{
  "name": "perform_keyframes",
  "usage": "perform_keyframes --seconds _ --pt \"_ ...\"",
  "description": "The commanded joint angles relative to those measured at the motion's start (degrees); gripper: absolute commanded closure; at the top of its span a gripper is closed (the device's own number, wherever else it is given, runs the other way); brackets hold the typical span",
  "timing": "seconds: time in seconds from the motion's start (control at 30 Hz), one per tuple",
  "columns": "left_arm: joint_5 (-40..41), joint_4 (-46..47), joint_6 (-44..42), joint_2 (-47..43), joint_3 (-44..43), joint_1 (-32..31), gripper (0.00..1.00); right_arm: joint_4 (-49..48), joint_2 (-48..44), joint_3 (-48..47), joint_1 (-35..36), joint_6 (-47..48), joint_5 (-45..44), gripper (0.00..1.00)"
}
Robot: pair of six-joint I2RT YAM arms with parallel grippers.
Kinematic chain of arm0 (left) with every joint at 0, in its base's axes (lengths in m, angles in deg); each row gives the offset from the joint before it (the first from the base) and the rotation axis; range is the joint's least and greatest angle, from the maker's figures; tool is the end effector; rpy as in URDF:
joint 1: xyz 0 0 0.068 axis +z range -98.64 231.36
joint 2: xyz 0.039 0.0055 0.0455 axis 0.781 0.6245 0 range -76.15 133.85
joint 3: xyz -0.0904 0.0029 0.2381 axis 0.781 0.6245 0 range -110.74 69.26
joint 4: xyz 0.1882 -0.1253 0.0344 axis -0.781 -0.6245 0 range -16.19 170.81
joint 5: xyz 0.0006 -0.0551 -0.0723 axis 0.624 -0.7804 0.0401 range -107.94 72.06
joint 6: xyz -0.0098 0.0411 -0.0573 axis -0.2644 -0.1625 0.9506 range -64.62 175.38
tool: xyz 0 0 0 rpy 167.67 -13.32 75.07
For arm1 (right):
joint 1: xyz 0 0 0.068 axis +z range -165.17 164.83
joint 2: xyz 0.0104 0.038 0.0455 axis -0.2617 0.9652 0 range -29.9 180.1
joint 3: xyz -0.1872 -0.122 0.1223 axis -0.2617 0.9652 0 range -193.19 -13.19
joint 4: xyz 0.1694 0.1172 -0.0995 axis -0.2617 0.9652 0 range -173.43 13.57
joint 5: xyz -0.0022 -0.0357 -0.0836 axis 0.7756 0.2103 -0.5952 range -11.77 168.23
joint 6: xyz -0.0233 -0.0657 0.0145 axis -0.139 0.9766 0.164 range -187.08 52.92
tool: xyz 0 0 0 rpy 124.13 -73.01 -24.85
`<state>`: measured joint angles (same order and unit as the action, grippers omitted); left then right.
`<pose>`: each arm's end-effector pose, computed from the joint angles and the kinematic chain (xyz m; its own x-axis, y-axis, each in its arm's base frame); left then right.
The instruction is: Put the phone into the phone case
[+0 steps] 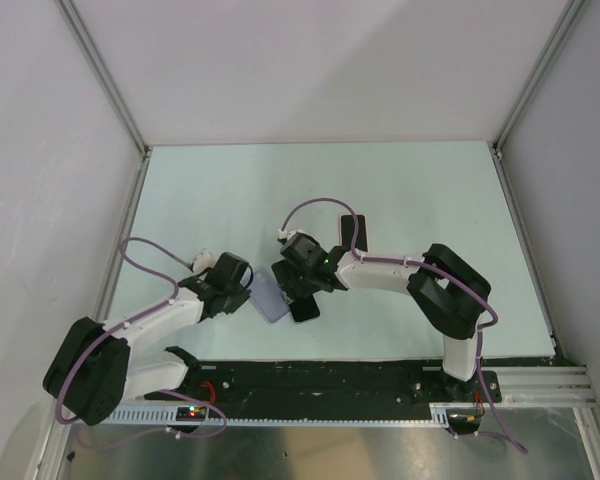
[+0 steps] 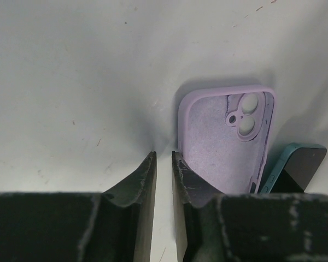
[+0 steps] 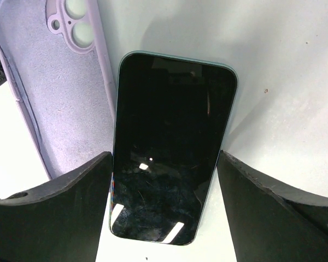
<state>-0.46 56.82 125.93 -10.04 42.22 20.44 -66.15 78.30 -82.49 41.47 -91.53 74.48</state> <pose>0.1635 -0.0776 0.1364 -0.6067 -0.6850 -0.4034 -0.5968 0.7277 -0.3381 0.2073 0.3081 0.1514 -0.7526 -0.3921 -0.5291 -0.5515 0.8144 0.1809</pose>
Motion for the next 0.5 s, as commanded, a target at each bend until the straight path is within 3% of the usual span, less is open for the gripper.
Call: perform_keyframes --seconds 0.0,0.47 --pt "-0.99 1.69 0.65 1.63 -0.16 -0.66 0.78 -0.81 -0.3 -0.36 0.86 -0.61 -1.45 0.22" --pt "-1.94 3.63 2.04 4.45 -1.4 -3.49 0.78 4.56 1.12 -6.78 2.39 -2.9 -5.69 0.22"
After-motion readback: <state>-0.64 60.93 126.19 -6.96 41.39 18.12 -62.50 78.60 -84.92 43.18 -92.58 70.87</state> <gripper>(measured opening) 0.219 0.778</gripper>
